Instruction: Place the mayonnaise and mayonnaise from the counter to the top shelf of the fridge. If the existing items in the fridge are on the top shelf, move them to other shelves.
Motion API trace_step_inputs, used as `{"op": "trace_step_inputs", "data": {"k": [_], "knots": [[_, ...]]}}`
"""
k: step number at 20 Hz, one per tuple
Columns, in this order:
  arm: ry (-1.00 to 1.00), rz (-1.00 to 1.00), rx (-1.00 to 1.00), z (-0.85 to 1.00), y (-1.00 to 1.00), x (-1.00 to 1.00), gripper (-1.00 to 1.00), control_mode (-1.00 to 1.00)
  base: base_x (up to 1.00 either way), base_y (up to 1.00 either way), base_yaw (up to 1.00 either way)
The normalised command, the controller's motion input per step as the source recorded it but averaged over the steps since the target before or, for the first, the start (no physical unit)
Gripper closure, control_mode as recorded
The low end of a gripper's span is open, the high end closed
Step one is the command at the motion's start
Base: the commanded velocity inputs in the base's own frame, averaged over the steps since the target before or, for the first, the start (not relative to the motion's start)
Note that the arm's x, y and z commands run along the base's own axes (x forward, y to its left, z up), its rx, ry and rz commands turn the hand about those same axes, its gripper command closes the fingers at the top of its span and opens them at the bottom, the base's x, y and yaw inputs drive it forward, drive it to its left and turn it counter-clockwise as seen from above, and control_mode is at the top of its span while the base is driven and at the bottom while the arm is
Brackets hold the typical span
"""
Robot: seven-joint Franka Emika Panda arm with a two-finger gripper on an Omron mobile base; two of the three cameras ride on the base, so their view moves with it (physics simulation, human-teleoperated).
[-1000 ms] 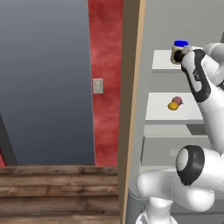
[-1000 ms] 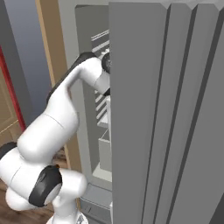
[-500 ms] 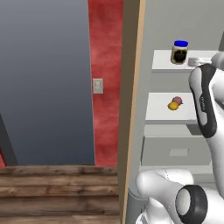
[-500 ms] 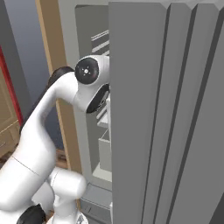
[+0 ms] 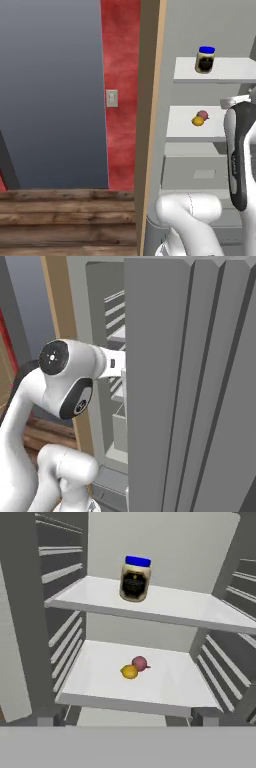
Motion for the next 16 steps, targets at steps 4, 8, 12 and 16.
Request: {"op": "trace_step_inputs", "data": {"k": [4, 8, 12, 16], "knots": [[0.26, 0.0, -0.12, -0.21, 0.41, -1.0, -1.0, -1.0, 0.0, 0.0, 0.0], [0.05, 0.01, -0.07, 0.34, 0.66, -1.0, -1.0, -1.0, 0.0, 0.0, 0.0], [-0.03, 0.0, 0.0, 0.4, 0.54, -0.81, -1.0, -1.0, 0.0, 0.0, 0.0], [-0.05, 0.0, 0.0, 0.02, 0.07, -0.15, -1.0, -1.0, 0.0, 0.0, 0.0]]}}
